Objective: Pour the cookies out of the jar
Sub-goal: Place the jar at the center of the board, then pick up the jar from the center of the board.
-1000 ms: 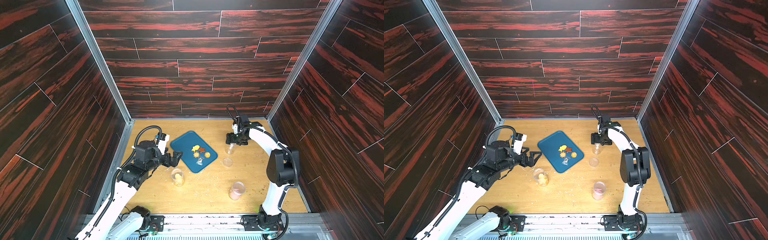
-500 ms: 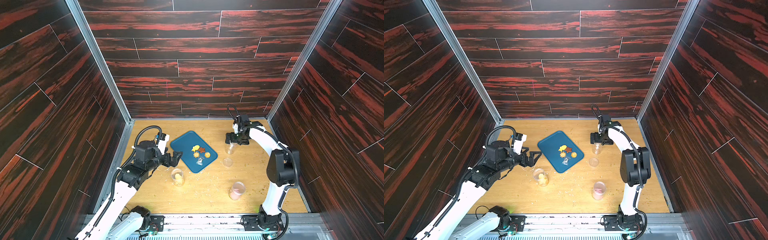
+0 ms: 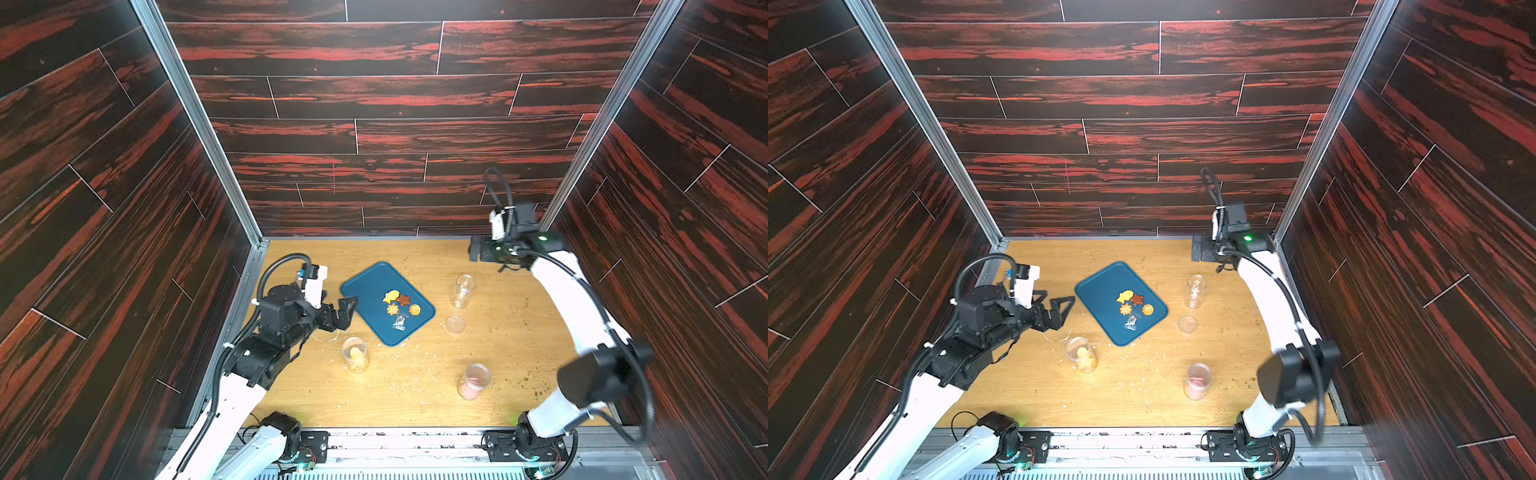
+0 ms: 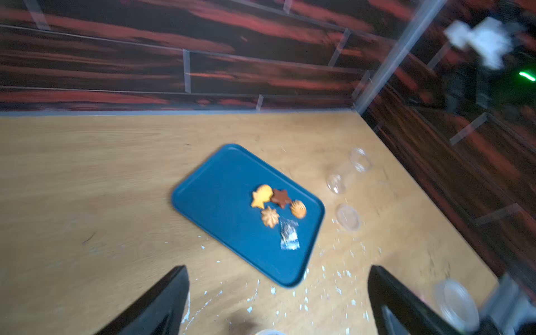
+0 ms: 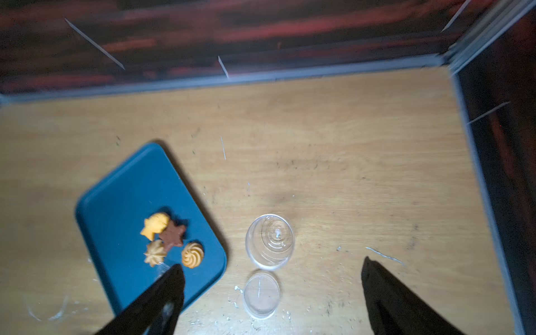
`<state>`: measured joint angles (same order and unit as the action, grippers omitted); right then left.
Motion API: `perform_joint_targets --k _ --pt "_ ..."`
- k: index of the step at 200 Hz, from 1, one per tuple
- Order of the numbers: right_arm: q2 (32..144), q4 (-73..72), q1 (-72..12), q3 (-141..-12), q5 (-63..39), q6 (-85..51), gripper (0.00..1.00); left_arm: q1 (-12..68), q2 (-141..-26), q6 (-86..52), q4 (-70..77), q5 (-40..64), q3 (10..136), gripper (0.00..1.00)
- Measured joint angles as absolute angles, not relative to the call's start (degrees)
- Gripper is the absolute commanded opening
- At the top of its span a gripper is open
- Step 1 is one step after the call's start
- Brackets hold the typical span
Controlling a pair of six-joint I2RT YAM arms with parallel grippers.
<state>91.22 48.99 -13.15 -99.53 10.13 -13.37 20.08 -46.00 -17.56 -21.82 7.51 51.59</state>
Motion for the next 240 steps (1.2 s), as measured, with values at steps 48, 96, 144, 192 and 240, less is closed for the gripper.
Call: perform_joint_targets --k 48,96,144,192,240 --pt "83.9 49.9 -11.5 -94.2 3.6 -17.6 0.98 20.1 -41.1 -24.6 -22.9 -1.7 49.8 1.00" --pt "80.0 50.2 -11.2 -89.0 -11.0 -19.5 0.98 20.1 -42.0 -27.9 -26.4 -1.9 49.8 1.00" --pt "75.8 50.3 -18.0 -85.0 -17.6 -20.4 0.98 20.1 -41.9 -32.8 -26.7 1.5 48.4 1.00" --pt "76.0 51.0 -31.1 -82.0 -14.9 -21.1 0.98 20.1 -41.1 -38.6 -25.7 4.5 43.7 1.00" --pt "80.9 51.4 -43.5 -82.7 -11.1 -22.2 0.99 20.1 -35.0 -42.1 -29.0 2.7 41.2 1.00"
